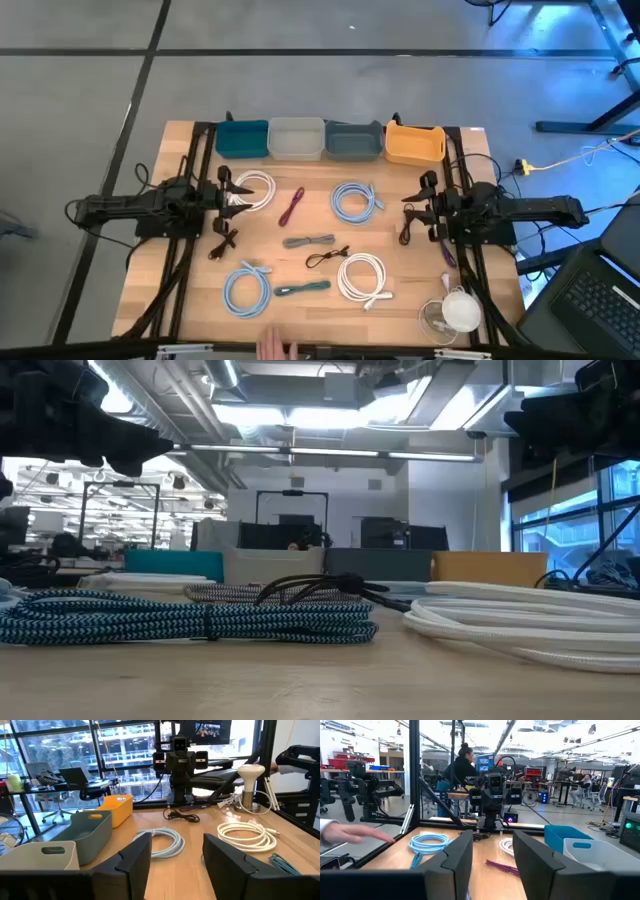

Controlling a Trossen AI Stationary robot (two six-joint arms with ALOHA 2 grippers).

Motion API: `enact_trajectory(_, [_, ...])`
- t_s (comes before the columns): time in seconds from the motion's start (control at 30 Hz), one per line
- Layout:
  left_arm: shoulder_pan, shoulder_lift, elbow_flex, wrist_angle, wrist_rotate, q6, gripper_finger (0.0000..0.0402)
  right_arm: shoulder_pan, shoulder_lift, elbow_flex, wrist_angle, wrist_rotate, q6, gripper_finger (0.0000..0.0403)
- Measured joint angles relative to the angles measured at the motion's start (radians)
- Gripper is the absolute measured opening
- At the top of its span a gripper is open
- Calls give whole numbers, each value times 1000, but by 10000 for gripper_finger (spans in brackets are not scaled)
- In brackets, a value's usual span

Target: Pick & Place USB Port

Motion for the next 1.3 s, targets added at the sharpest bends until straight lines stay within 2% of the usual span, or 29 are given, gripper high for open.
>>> enact_trajectory(1.2, [0,0,0,0,0,0,169,0,0,0,0,0,0,142])
enact_trajectory(1.23, [0,0,0,0,0,0,169,0,0,0,1,0,-9,142])
enact_trajectory(1.3, [0,0,0,0,0,0,169,-1,0,0,15,1,-133,142])
